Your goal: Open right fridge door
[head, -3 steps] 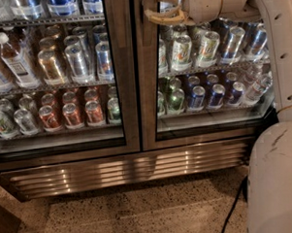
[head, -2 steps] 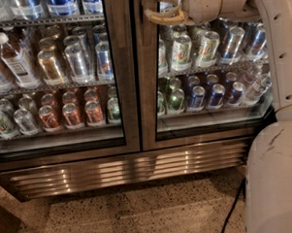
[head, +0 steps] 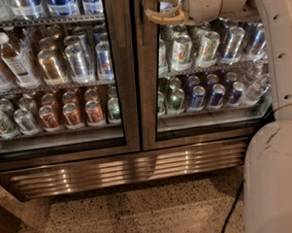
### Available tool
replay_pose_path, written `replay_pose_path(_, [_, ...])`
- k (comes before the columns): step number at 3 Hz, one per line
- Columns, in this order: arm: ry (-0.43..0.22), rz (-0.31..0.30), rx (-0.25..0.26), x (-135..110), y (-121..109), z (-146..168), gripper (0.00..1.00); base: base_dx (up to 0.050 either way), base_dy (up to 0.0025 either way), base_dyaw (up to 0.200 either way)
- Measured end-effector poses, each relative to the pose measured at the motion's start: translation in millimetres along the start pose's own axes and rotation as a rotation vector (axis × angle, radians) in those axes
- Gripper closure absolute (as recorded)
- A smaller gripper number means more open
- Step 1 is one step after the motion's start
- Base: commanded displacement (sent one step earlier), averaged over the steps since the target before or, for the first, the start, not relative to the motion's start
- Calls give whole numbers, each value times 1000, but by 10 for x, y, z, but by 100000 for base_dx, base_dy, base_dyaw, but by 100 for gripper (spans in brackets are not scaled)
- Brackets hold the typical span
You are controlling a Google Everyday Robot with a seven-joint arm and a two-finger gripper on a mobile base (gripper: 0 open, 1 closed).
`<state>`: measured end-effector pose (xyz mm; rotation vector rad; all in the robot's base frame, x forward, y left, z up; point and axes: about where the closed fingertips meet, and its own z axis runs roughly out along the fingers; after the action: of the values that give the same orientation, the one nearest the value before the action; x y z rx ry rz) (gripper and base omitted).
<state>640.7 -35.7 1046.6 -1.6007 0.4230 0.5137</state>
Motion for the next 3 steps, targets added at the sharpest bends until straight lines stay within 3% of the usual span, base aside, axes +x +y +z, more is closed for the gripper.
replay_pose_path(3, [0, 0, 0, 88, 14, 7, 100, 0, 0, 0])
